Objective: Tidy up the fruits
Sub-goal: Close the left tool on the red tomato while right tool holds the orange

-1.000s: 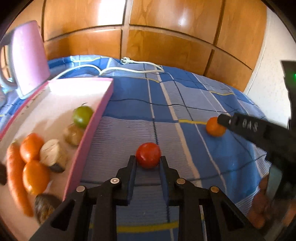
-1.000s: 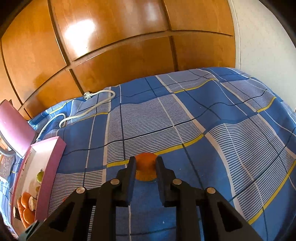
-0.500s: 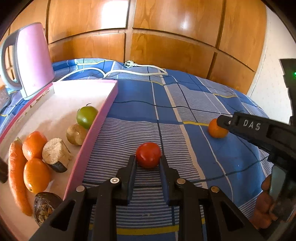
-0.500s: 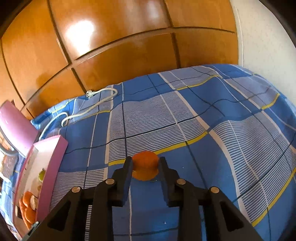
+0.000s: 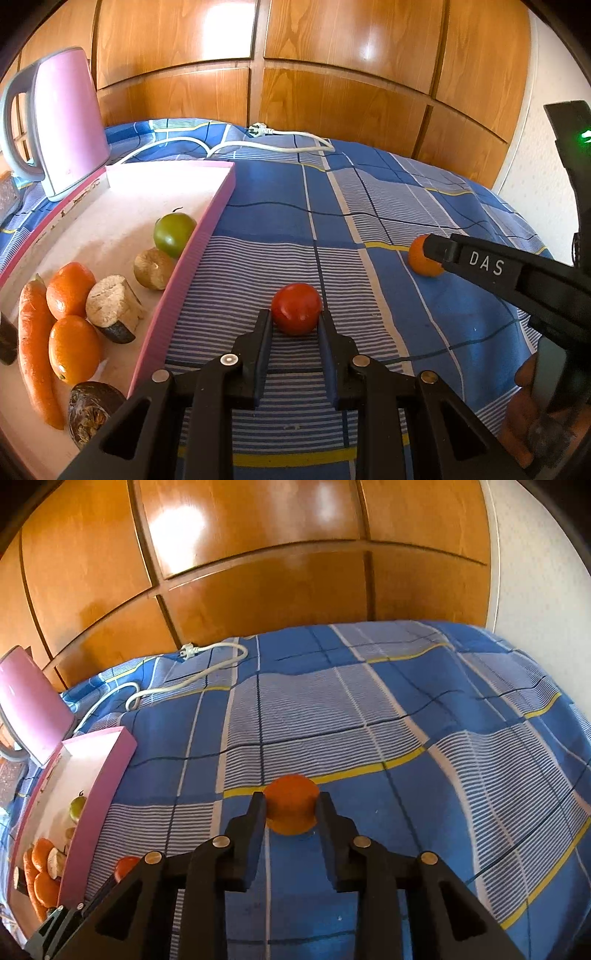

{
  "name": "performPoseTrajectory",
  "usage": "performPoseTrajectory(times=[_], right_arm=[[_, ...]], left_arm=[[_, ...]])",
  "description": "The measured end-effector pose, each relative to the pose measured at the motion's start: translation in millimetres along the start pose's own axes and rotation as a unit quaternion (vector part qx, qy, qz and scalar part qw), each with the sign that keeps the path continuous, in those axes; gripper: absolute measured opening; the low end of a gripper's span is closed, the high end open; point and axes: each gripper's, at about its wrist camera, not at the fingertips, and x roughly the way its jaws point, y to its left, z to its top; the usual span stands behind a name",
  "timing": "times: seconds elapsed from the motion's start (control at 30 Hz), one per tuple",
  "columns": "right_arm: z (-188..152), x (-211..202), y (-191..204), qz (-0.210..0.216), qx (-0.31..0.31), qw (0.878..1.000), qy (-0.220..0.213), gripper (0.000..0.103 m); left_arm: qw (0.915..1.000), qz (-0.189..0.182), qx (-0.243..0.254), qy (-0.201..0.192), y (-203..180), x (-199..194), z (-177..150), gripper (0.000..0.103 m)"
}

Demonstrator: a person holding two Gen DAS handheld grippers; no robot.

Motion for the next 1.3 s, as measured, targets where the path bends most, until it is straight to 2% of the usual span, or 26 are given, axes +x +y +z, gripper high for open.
performPoseTrajectory(times=[0.3,0.5,0.73,1.3], right_arm=[[-2,3,-4,0.013,0.024,1.0,0.007,0.031],[-4,2,4,0.009,0.001,1.0,0.008,0.032],[-5,0,2,0.014,0.003,1.0,0.013,0.032],[-14,-4,18,0.059,-0.017,0.997,0.04,0.031]], left_arm=[[1.0,-0.001,0.0,0.0,1,-2,-1,0.024],[1.0,-0.002,-0.001,-0.004,1,-8,-2,0.024],[0.9999,0.002,0.001,-0.013,-1,-17,-4,0.024],[0.9981,0.022,0.003,-0.057,1,-47,-8,0.024]])
